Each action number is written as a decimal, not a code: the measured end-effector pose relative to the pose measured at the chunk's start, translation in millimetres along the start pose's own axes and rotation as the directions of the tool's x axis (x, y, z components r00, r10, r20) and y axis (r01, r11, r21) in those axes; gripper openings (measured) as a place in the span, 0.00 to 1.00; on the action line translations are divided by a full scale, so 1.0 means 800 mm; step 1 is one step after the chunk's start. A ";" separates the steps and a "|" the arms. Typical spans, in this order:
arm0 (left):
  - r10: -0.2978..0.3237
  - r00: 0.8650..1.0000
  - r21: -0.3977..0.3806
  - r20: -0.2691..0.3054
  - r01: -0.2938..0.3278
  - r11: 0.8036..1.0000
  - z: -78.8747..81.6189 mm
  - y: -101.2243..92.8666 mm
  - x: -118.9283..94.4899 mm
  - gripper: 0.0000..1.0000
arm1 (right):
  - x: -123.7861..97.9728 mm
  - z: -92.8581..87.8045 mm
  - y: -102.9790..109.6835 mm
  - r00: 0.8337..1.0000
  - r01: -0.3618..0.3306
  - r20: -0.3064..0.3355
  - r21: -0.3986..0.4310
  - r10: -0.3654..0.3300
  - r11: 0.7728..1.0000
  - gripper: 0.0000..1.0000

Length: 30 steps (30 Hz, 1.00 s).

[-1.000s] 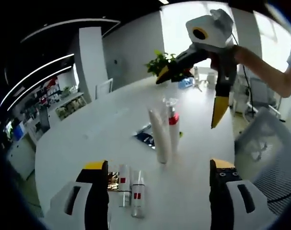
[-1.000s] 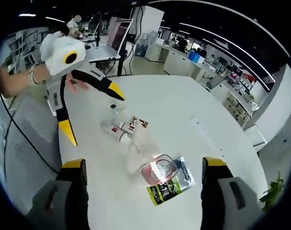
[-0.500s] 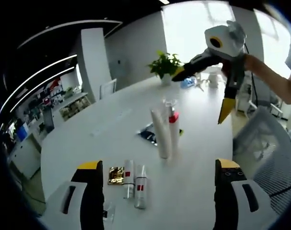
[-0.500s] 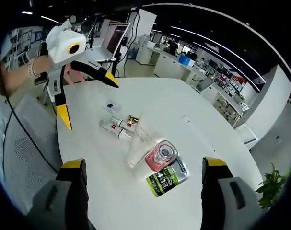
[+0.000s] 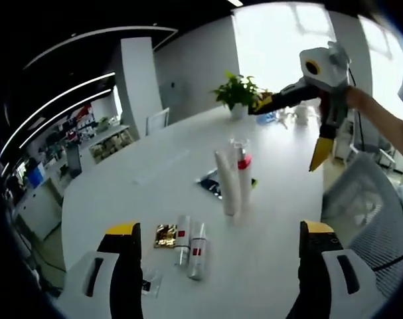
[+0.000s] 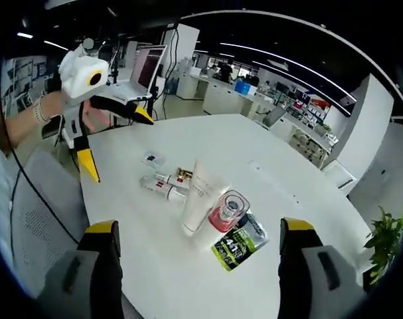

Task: Arrange the skincare products in the storage area until every visible bottle or jar stands upright without overlapping.

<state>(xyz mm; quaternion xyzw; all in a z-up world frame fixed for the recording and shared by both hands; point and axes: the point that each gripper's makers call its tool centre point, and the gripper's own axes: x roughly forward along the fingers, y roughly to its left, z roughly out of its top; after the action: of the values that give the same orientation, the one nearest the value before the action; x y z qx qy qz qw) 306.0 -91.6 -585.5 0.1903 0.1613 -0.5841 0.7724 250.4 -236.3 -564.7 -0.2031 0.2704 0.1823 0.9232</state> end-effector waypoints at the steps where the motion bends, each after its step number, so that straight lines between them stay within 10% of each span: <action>1: 0.002 1.000 -0.002 0.002 -0.002 1.000 0.000 0.000 -0.002 0.97 | -0.001 0.000 0.001 1.000 -0.001 0.004 0.005 0.001 1.000 1.00; 30: 0.077 0.997 -0.023 0.021 -0.077 0.997 -0.003 0.001 -0.024 0.97 | -0.004 -0.016 0.020 0.998 0.026 0.054 0.120 -0.032 0.992 1.00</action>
<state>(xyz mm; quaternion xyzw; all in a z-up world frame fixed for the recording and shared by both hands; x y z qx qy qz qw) 301.8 -74.3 -578.4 0.1816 0.1520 -0.5540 0.7981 234.9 -229.2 -577.2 -0.1466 0.2522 0.1581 0.9434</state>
